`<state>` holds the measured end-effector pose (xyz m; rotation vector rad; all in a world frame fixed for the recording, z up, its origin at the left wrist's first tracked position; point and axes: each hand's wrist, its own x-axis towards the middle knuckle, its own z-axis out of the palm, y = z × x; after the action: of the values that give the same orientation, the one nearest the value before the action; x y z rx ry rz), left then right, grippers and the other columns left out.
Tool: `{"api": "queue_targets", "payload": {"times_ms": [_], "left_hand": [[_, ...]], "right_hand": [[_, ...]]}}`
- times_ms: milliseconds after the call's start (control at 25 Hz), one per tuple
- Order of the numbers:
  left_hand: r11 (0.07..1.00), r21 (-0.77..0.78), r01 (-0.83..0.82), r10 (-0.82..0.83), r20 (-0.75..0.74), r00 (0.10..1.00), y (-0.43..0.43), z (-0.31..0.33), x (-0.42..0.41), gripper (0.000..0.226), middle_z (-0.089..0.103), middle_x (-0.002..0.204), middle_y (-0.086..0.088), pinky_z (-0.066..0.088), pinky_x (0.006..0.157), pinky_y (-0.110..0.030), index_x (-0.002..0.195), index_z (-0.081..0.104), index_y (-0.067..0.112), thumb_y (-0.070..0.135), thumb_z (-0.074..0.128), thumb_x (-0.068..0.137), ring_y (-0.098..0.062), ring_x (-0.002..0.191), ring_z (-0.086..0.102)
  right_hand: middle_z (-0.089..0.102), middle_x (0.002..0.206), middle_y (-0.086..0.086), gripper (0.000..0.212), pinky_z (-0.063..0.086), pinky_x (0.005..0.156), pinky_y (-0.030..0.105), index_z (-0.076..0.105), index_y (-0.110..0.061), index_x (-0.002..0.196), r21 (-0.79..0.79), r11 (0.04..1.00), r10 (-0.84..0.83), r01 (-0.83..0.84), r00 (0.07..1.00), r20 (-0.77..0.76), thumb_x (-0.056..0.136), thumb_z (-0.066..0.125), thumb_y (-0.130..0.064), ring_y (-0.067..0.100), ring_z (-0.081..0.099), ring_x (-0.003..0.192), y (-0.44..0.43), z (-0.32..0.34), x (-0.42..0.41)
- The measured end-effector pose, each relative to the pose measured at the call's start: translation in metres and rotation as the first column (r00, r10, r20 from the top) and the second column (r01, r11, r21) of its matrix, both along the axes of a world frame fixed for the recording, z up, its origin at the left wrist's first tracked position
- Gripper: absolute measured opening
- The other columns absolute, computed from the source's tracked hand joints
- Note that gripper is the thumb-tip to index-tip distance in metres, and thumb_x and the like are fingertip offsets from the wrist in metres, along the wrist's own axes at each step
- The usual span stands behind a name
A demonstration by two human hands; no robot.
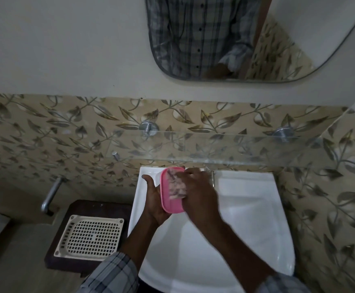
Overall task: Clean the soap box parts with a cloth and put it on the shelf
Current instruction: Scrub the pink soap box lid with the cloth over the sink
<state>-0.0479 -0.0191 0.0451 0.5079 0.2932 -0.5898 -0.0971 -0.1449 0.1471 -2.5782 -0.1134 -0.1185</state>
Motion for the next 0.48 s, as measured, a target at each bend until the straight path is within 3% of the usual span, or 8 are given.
{"api": "queue_targets", "payload": {"times_ms": [120,200,240,320,360,400,440,480], "left_hand": [[0.997,0.017,0.081,-0.081,0.008,0.997,0.003,0.007,0.001,0.117,0.068,0.115,-0.023,0.052,0.096,-0.050,0.125,0.065,0.000,0.096,0.027,0.069,-0.037,0.105,0.065],[0.994,0.099,0.045,-0.047,0.023,0.999,0.007,0.007,0.003,0.110,0.072,0.102,-0.020,0.058,0.082,-0.045,0.124,0.066,0.001,0.091,0.033,0.070,-0.034,0.090,0.070],[0.988,0.151,-0.005,0.001,0.027,1.000,0.008,0.007,0.005,0.105,0.072,0.092,-0.017,0.058,0.072,-0.039,0.128,0.062,0.001,0.086,0.036,0.073,-0.029,0.077,0.070],[0.947,0.293,-0.130,0.127,0.029,0.991,0.001,0.007,0.009,0.096,0.068,0.073,-0.011,0.049,0.053,-0.026,0.135,0.054,0.000,0.075,0.041,0.076,-0.017,0.054,0.058],[0.921,0.353,-0.167,0.168,0.028,0.985,-0.010,0.007,0.008,0.093,0.067,0.071,-0.012,0.045,0.050,-0.024,0.133,0.056,0.001,0.073,0.042,0.076,-0.016,0.051,0.054],[0.898,0.398,-0.188,0.197,0.017,0.980,-0.024,0.007,0.003,0.090,0.068,0.075,-0.015,0.045,0.054,-0.027,0.127,0.060,0.001,0.074,0.039,0.077,-0.020,0.056,0.056],[0.875,0.432,-0.219,0.244,-0.003,0.970,-0.038,0.003,-0.004,0.088,0.068,0.085,-0.021,0.047,0.064,-0.033,0.118,0.065,0.000,0.074,0.034,0.082,-0.028,0.068,0.060],[0.858,0.446,-0.255,0.309,-0.051,0.950,-0.051,-0.004,-0.012,0.085,0.066,0.097,-0.026,0.048,0.076,-0.038,0.112,0.065,-0.002,0.071,0.029,0.089,-0.035,0.082,0.061]], "right_hand": [[0.071,0.100,-0.005,0.038,0.055,0.079,0.028,0.076,-0.027,0.101,-0.381,0.889,0.312,-0.254,0.945,0.098,0.064,0.081,-0.027,0.018,0.067,0.090,0.019,-0.010,-0.024],[0.072,0.086,-0.014,0.025,0.050,0.070,0.026,0.077,-0.031,0.078,-0.501,0.798,0.460,-0.333,0.875,0.150,0.055,0.084,-0.037,0.011,0.067,0.079,-0.009,-0.013,-0.022],[0.071,0.083,-0.013,0.021,0.050,0.065,0.027,0.075,-0.030,0.071,-0.518,0.806,0.415,-0.286,0.897,0.149,0.052,0.084,-0.031,0.014,0.066,0.078,-0.026,-0.014,-0.017],[0.068,0.092,-0.005,0.029,0.052,0.063,0.033,0.075,-0.026,0.081,-0.280,0.958,0.085,-0.056,0.992,0.092,0.060,0.076,-0.006,0.025,0.062,0.088,-0.048,-0.026,-0.006],[0.067,0.099,-0.001,0.036,0.054,0.069,0.036,0.074,-0.023,0.095,0.011,0.990,-0.137,0.138,0.990,-0.015,0.068,0.068,0.001,0.029,0.062,0.096,-0.048,-0.032,-0.001],[0.067,0.104,0.001,0.035,0.056,0.076,0.039,0.071,-0.021,0.105,0.340,0.887,-0.247,0.312,0.944,-0.219,0.078,0.063,0.000,0.032,0.063,0.100,-0.037,-0.037,-0.001],[0.069,0.105,0.001,0.030,0.057,0.083,0.043,0.069,-0.021,0.109,0.554,0.703,-0.246,0.446,0.883,-0.399,0.085,0.060,-0.006,0.033,0.066,0.102,-0.019,-0.045,-0.005],[0.071,0.105,-0.001,0.028,0.057,0.088,0.045,0.068,-0.021,0.110,0.635,0.565,-0.279,0.527,0.846,-0.454,0.087,0.059,-0.008,0.029,0.068,0.103,0.001,-0.054,-0.011]]}}
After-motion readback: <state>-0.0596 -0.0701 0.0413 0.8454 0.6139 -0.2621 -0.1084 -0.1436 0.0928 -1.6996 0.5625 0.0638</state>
